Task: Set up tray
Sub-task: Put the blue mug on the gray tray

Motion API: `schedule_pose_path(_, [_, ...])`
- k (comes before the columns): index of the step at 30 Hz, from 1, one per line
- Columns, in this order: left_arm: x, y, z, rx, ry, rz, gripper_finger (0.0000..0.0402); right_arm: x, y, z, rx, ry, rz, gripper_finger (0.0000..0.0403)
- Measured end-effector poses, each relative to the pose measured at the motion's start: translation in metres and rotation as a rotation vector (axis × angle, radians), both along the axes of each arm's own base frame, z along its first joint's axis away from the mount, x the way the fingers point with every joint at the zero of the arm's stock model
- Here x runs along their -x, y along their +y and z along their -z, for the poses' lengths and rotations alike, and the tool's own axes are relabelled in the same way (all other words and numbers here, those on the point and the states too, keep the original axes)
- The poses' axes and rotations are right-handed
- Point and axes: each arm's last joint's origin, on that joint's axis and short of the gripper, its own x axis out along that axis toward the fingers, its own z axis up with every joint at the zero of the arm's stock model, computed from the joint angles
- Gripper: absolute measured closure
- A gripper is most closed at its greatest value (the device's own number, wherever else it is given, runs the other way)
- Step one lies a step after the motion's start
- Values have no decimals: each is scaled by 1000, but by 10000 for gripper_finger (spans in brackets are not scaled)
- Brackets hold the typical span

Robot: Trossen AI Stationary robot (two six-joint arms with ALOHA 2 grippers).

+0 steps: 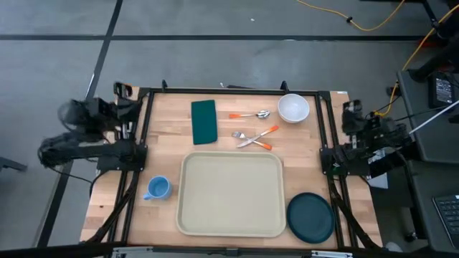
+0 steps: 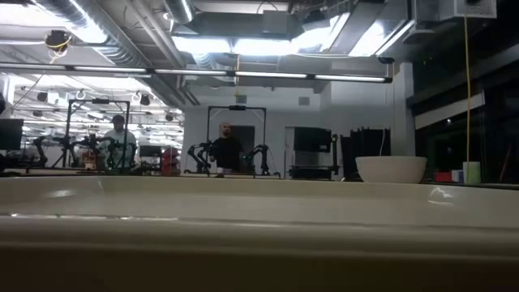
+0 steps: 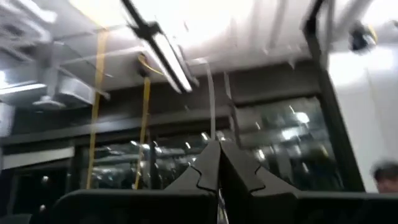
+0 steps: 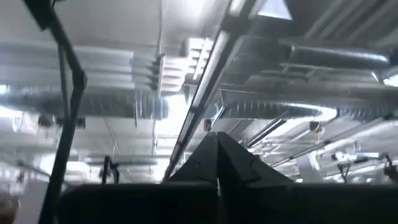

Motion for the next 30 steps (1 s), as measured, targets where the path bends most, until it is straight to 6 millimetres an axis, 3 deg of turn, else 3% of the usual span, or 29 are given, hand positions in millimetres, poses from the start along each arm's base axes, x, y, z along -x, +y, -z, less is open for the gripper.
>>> schedule_pose_path(6, [-10, 0, -91, -113, 147, -4, 400, 2, 0, -99, 126, 77, 102, 399])
schedule_pose_path(10, [-16, 2, -131, -77, 249, 0, 399, -6, 1, -150, 101, 276, 86, 399])
schedule_pose_path(14, [-23, 5, -158, 4, 317, 11, 400, -15, 1, -190, 18, 400, 95, 399])
schedule_pose_path(17, [-28, 9, -162, 119, 399, -45, 399, -24, 2, -207, -52, 527, 100, 398])
schedule_pose_path(21, [-38, 13, -152, 236, 505, -79, 399, -34, 4, -213, -126, 668, 79, 398])
schedule_pose_path(30, [-50, 18, -131, 378, 697, -144, 399, -57, 7, -192, -307, 879, 120, 397])
